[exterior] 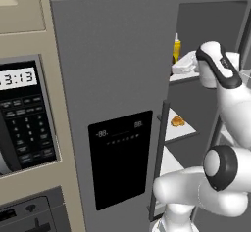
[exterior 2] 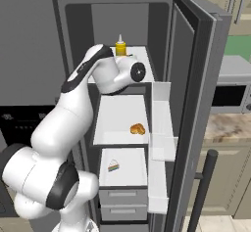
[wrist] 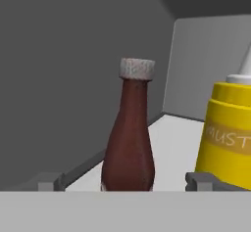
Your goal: Place the mustard and ketchup from the counter to the top shelf of the fridge. If the existing items in the fridge are on the top shelf, move them to other shelves.
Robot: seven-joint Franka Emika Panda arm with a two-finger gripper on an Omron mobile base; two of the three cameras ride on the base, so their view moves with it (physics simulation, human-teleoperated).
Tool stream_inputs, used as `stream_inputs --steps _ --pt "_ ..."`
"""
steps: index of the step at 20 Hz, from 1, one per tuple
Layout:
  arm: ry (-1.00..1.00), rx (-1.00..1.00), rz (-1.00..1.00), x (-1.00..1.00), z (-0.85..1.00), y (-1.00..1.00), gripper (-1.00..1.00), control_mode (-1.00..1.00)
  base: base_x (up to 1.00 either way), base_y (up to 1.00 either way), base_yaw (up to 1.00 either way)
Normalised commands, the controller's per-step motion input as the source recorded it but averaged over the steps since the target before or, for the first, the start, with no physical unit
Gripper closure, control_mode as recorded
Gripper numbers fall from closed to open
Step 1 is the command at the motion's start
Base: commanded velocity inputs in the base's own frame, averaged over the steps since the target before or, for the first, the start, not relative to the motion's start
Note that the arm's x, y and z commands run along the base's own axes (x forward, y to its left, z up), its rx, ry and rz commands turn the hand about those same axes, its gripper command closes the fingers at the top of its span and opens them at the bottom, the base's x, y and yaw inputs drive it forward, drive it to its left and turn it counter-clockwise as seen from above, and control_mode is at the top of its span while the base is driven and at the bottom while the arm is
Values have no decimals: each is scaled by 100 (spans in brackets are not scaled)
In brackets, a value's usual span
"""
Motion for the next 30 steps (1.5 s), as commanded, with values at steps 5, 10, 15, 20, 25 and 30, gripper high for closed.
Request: stream_inputs --steps 5,10,15,20,25,30 --pt "-2 8 -4 -82 47 -42 -100 -100 0 0 0" --pt "-14 1 -1 -100 37 -14 -100 -100 0 0 0" --pt "-29 -1 0 -100 18 1 -100 -100 0 0 0" --pt "-34 -9 1 -100 15 30 -100 -100 0 0 0" --pt "-16 -23 9 -100 3 81 -100 -100 0 0 0" --pt "-8 -41 13 -100 0 100 -100 -100 0 0 0"
